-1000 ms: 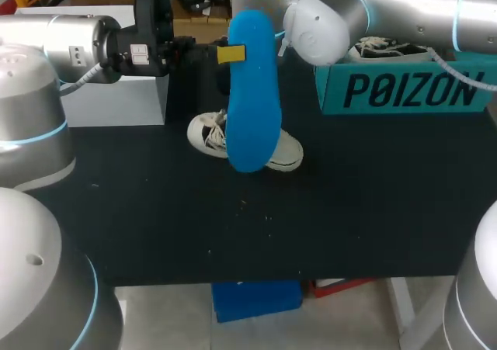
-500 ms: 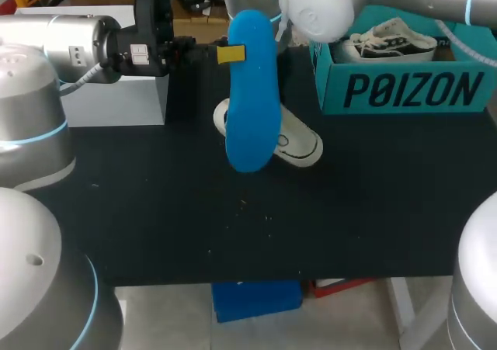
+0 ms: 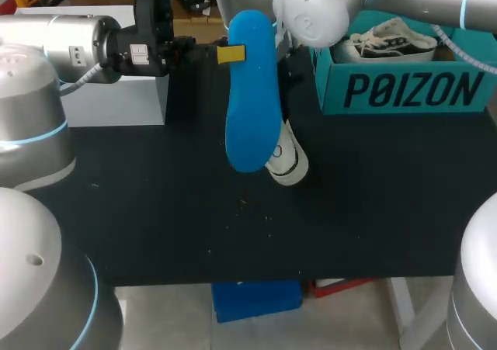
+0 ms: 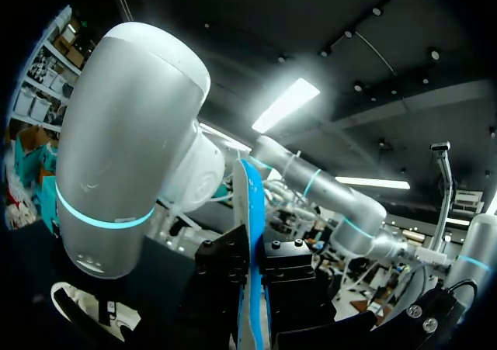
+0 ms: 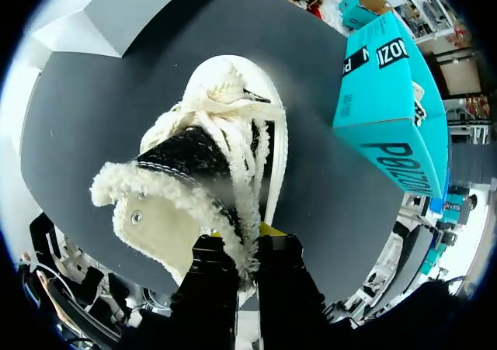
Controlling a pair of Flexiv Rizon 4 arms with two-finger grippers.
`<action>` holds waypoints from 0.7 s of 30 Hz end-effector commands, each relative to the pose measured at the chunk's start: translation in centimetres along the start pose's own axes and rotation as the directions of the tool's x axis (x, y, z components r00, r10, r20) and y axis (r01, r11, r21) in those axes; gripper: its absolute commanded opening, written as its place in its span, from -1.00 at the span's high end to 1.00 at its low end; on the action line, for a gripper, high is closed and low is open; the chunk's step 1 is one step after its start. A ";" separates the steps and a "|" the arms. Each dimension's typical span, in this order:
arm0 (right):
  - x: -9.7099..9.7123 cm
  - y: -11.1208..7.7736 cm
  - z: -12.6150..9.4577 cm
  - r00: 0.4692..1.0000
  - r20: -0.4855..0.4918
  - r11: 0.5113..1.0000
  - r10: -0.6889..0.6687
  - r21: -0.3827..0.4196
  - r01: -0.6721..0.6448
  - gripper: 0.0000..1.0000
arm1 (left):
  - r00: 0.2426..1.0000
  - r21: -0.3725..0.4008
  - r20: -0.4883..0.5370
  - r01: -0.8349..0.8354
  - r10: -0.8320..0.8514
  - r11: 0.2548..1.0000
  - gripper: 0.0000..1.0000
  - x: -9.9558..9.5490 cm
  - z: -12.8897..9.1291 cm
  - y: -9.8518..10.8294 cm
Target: Take the shoe out of the shoebox, open the shoe tongue, remove and reinsert the insole, then place the shoe into the shoebox
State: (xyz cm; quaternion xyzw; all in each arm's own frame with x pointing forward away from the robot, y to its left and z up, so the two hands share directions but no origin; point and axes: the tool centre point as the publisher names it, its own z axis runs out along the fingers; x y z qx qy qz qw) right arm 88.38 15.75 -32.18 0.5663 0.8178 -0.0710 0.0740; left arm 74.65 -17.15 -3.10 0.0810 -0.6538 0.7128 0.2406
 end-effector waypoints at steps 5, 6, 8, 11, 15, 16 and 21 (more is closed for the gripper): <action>1.4 0.0 0.9 0.936 -0.051 0.937 0.350 0.002 -0.350 1.00 | 1.000 0.001 0.003 -0.001 0.001 1.000 1.00 -0.1 0.2 0.1; 1.6 0.0 1.0 0.936 -0.061 0.938 0.346 -0.004 -0.347 1.00 | 1.000 0.001 0.003 -0.001 0.001 1.000 1.00 -0.1 0.2 0.1; 2.0 0.0 1.1 0.936 -0.062 0.938 0.347 -0.004 -0.348 1.00 | 1.000 0.001 0.003 -0.001 0.001 1.000 1.00 -0.1 0.2 0.1; 2.3 0.0 1.3 0.935 -0.065 0.937 0.348 -0.008 -0.350 1.00 | 1.000 0.001 0.003 -0.001 0.001 1.000 1.00 -0.1 0.2 0.1; 2.8 -0.1 1.8 0.944 -0.066 0.945 0.324 -0.024 -0.327 1.00 | 1.000 0.001 0.003 -0.001 0.001 1.000 1.00 -0.1 0.2 0.1; 2.9 -0.2 2.0 0.945 -0.063 0.947 0.320 -0.020 -0.321 1.00 | 1.000 0.001 0.003 -0.001 0.001 1.000 1.00 -0.1 0.2 0.1; 3.4 -0.1 2.8 0.950 -0.075 0.952 0.304 -0.016 -0.306 1.00 | 1.000 0.001 0.003 -0.001 0.001 1.000 1.00 -0.1 0.2 0.1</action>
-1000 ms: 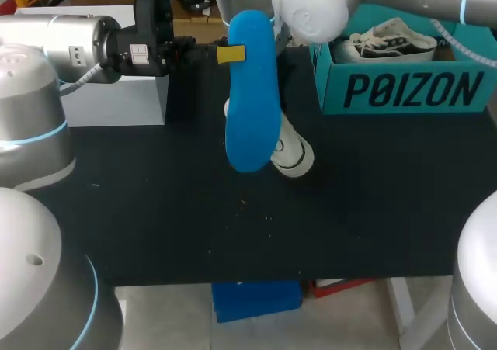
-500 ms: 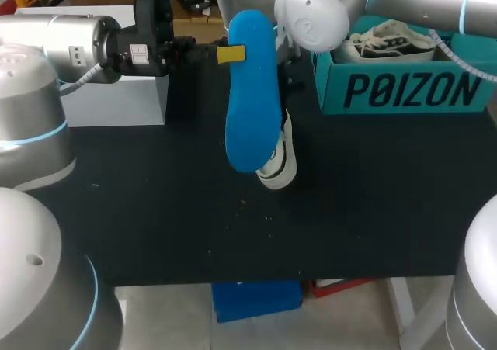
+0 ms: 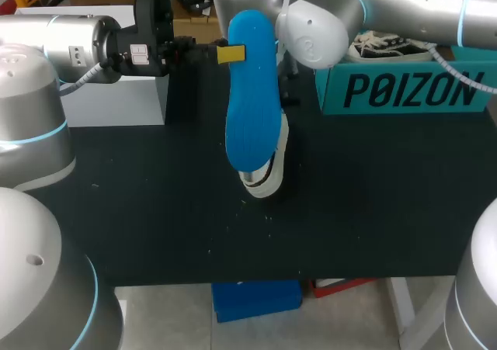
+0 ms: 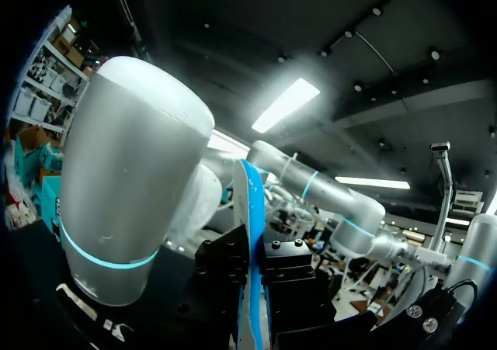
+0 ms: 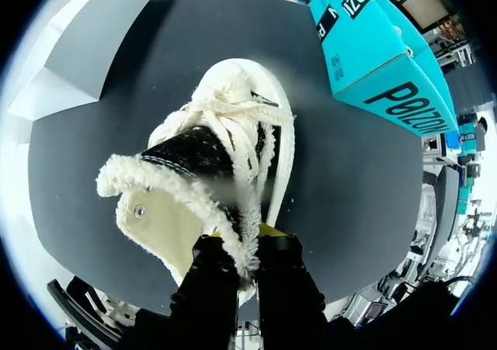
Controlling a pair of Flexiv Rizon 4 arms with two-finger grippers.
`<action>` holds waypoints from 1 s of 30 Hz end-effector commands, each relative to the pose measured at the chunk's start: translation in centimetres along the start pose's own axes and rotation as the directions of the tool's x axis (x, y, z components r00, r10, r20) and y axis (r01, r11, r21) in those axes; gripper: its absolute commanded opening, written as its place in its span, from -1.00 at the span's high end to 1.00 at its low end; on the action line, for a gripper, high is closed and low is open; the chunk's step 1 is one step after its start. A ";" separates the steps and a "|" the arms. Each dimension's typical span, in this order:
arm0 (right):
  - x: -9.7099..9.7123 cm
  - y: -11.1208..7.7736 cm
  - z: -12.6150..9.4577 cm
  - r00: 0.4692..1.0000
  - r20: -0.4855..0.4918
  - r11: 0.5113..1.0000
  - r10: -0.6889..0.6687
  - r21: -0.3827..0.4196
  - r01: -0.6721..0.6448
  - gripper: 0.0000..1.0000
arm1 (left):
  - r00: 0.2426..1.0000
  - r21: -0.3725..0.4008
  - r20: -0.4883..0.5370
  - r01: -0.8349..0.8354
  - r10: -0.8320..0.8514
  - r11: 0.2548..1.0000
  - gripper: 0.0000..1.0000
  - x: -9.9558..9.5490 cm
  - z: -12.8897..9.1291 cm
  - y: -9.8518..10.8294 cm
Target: Take the shoe out of the shoebox, open the shoe tongue, remove and reinsert the insole, then place the shoe into the shoebox
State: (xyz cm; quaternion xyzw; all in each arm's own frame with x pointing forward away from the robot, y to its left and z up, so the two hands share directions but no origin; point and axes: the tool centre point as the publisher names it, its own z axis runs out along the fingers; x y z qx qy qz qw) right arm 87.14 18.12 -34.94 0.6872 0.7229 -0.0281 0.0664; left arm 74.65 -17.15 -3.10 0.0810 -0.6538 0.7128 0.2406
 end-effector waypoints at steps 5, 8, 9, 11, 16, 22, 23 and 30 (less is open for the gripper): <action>0.7 0.2 1.2 1.000 -0.013 1.000 -0.003 0.010 0.004 1.00 | 1.000 0.001 0.003 -0.001 0.001 1.000 1.00 -0.1 0.2 0.1; 1.1 0.1 1.7 1.000 -0.006 1.000 -0.009 0.015 0.009 1.00 | 1.000 0.001 0.003 -0.001 0.001 1.000 1.00 -0.1 0.2 0.1; 1.1 0.0 1.9 1.000 -0.007 1.000 -0.005 0.021 0.005 1.00 | 1.000 0.001 0.003 -0.001 0.001 1.000 1.00 -0.1 0.2 0.1; 1.0 -0.1 2.3 1.000 -0.004 1.000 0.005 0.029 -0.005 1.00 | 1.000 0.001 0.003 -0.001 0.001 1.000 1.00 -0.1 0.2 0.1; 0.7 -0.5 3.0 1.000 -0.003 0.999 0.017 0.040 -0.017 1.00 | 1.000 0.001 0.003 -0.001 0.001 1.000 1.00 -0.1 0.2 0.1; 0.3 -0.9 3.6 1.000 0.001 0.999 0.012 0.034 -0.012 1.00 | 1.000 0.001 0.003 -0.001 0.001 1.000 1.00 -0.1 0.2 0.1; 0.2 -0.9 3.6 1.000 0.000 0.999 0.008 0.032 -0.008 1.00 | 1.000 0.001 0.003 -0.001 0.001 1.000 1.00 -0.1 0.2 0.1; -0.5 -1.3 3.9 1.000 -0.003 0.999 0.020 0.031 -0.020 1.00 | 1.000 0.001 0.003 -0.001 0.001 1.000 1.00 -0.1 0.2 0.1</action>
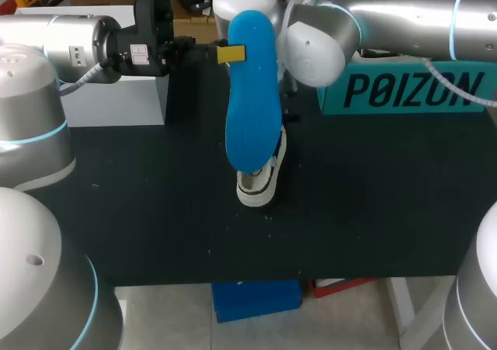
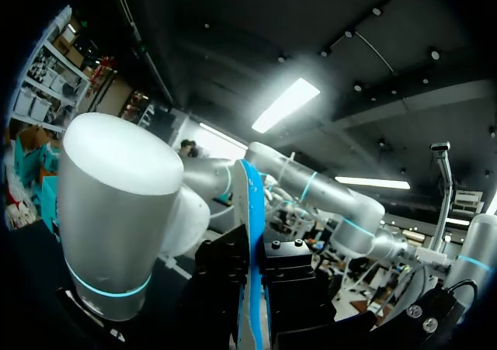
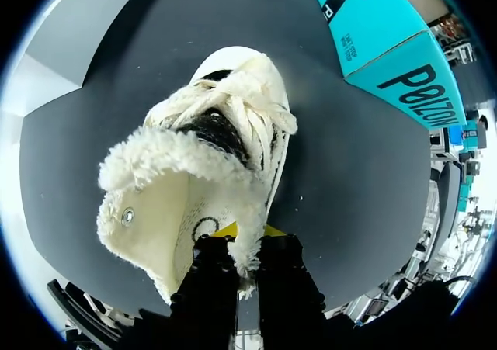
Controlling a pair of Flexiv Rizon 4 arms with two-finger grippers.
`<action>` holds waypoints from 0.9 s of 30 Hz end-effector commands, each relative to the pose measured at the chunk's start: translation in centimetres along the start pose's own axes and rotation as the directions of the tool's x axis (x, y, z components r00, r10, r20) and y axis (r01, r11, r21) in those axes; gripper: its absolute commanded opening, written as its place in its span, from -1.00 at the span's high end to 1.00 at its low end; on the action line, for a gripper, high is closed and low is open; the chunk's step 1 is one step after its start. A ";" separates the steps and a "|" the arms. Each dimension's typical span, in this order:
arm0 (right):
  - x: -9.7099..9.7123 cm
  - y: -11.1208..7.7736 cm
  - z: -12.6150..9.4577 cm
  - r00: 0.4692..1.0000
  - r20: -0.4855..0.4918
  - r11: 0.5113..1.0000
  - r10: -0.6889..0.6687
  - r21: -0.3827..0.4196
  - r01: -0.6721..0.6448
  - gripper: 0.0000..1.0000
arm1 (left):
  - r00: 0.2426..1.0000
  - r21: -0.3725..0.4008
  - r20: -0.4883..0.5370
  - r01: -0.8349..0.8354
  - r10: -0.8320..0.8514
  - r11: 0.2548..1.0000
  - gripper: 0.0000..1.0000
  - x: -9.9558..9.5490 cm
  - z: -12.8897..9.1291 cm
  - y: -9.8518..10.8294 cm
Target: Take the shoe out of the shoebox, open the shoe tongue, remove and reinsert the insole, then place the shoe into the shoebox
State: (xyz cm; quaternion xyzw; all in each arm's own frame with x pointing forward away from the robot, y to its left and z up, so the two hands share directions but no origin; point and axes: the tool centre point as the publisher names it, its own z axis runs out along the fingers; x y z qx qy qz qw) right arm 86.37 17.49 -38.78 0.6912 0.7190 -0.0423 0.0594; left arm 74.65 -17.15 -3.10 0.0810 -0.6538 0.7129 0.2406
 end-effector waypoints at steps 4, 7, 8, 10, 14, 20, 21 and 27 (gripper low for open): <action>-0.7 -0.5 0.0 0.999 -0.030 0.999 0.035 0.014 -0.035 -1.00 | 1.000 0.001 0.003 -0.001 0.001 1.000 1.00 -0.1 0.2 0.1; -1.0 -0.7 -0.4 0.996 -0.062 0.998 0.062 0.023 -0.060 -1.00 | 1.000 0.001 0.003 -0.001 0.001 1.000 1.00 -0.1 0.2 0.1; -1.1 -0.7 -0.6 0.995 -0.074 0.997 0.072 0.031 -0.070 -1.00 | 1.000 0.001 0.003 -0.001 0.001 1.000 1.00 -0.1 0.2 0.1; -1.6 -0.7 -0.9 0.990 -0.106 0.996 0.089 0.033 -0.086 -1.00 | 1.000 0.001 0.003 -0.001 0.001 1.000 1.00 -0.1 0.2 0.1; -2.7 -1.0 -1.9 0.973 -0.190 0.992 0.128 0.049 -0.121 -1.00 | 1.000 0.001 0.003 -0.001 0.001 1.000 1.00 -0.1 0.2 0.1; -4.6 -1.3 -3.9 0.895 -0.410 0.984 0.177 0.039 -0.176 -1.00 | 1.000 0.001 0.003 -0.001 0.001 1.000 1.00 -0.1 0.2 0.1; -4.9 -1.4 -4.3 0.878 -0.444 0.982 0.179 0.031 -0.185 -1.00 | 1.000 0.001 0.003 -0.001 0.001 1.000 1.00 -0.1 0.2 0.1; -6.5 -1.6 -6.4 0.752 -0.641 0.978 0.155 -0.011 -0.210 -1.00 | 1.000 0.001 0.003 -0.001 0.001 1.000 1.00 -0.1 0.2 0.1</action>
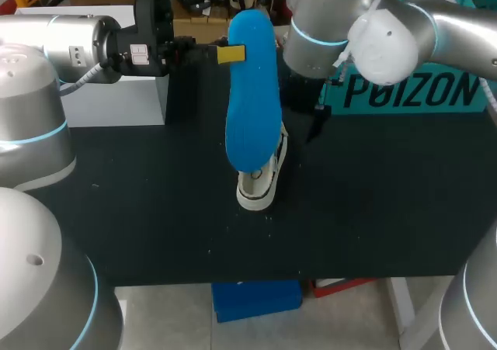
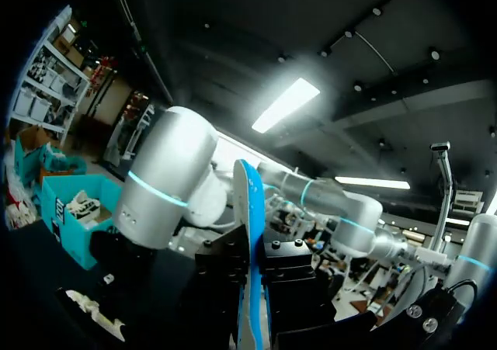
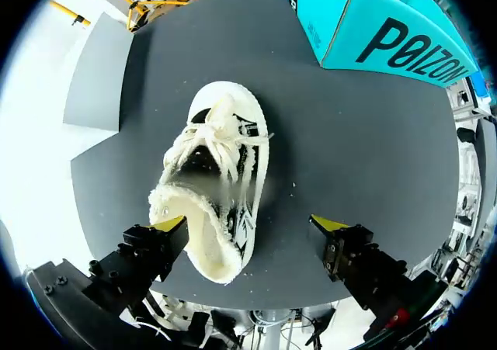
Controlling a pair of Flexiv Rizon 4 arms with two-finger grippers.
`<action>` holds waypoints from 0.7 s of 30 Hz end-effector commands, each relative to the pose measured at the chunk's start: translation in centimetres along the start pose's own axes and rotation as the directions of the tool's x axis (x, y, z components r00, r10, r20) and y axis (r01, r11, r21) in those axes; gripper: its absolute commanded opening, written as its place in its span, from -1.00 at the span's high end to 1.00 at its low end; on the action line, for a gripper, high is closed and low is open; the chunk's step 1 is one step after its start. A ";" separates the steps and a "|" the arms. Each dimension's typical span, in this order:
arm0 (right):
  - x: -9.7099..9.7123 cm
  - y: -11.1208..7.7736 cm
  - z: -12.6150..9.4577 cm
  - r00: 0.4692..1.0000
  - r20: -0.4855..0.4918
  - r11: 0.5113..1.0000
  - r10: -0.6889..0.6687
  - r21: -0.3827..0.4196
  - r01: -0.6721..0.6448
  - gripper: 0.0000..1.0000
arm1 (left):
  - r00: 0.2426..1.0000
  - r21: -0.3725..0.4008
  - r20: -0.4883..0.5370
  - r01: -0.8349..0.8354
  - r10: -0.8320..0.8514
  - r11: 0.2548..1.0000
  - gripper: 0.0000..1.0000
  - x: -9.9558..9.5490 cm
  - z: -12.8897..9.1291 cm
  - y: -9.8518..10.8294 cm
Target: Take the shoe out of the shoebox, open the shoe tongue, remove and reinsert the insole, then place the shoe into the shoebox
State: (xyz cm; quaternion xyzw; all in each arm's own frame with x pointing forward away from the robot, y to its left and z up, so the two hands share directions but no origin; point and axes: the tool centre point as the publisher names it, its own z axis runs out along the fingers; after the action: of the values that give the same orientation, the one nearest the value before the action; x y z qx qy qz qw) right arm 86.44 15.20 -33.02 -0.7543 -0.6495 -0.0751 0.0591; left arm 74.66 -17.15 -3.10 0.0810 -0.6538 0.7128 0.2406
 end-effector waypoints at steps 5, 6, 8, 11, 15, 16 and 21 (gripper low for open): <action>-3.5 -1.0 -3.8 0.871 -0.487 0.995 -0.057 -0.103 0.008 -1.00 | 1.000 0.001 0.003 -0.002 0.002 1.000 1.00 -0.1 0.1 0.1; -3.5 -1.0 -3.8 0.871 -0.487 0.995 -0.057 -0.103 0.008 -1.00 | 1.000 0.001 0.003 -0.002 0.002 1.000 1.00 -0.1 0.1 0.1; -3.5 -1.0 -3.8 0.871 -0.487 0.995 -0.057 -0.103 0.008 -1.00 | 1.000 0.001 0.003 -0.002 0.002 1.000 1.00 -0.1 0.1 0.1; -3.5 -1.0 -3.8 0.871 -0.487 0.995 -0.057 -0.103 0.008 -1.00 | 1.000 0.001 0.003 -0.002 0.002 1.000 1.00 -0.1 0.1 0.1; -3.5 -1.0 -3.8 0.871 -0.487 0.995 -0.057 -0.103 0.008 -1.00 | 1.000 0.001 0.003 -0.002 0.002 1.000 1.00 -0.1 0.1 0.1; -3.5 -1.0 -3.8 0.871 -0.487 0.995 -0.057 -0.103 0.008 -1.00 | 1.000 0.001 0.003 -0.002 0.002 1.000 1.00 -0.1 0.1 0.1; -3.8 -1.1 -3.9 0.846 -0.531 0.995 -0.047 -0.103 -0.010 -1.00 | 1.000 0.001 0.003 -0.002 0.002 1.000 1.00 -0.1 0.1 0.1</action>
State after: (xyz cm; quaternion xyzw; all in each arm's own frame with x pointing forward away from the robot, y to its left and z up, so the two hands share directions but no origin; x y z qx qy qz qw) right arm 84.90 11.43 -29.71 -0.7179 -0.6304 -0.2549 0.1492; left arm 74.65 -17.15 -3.09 0.0810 -0.6538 0.7128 0.2406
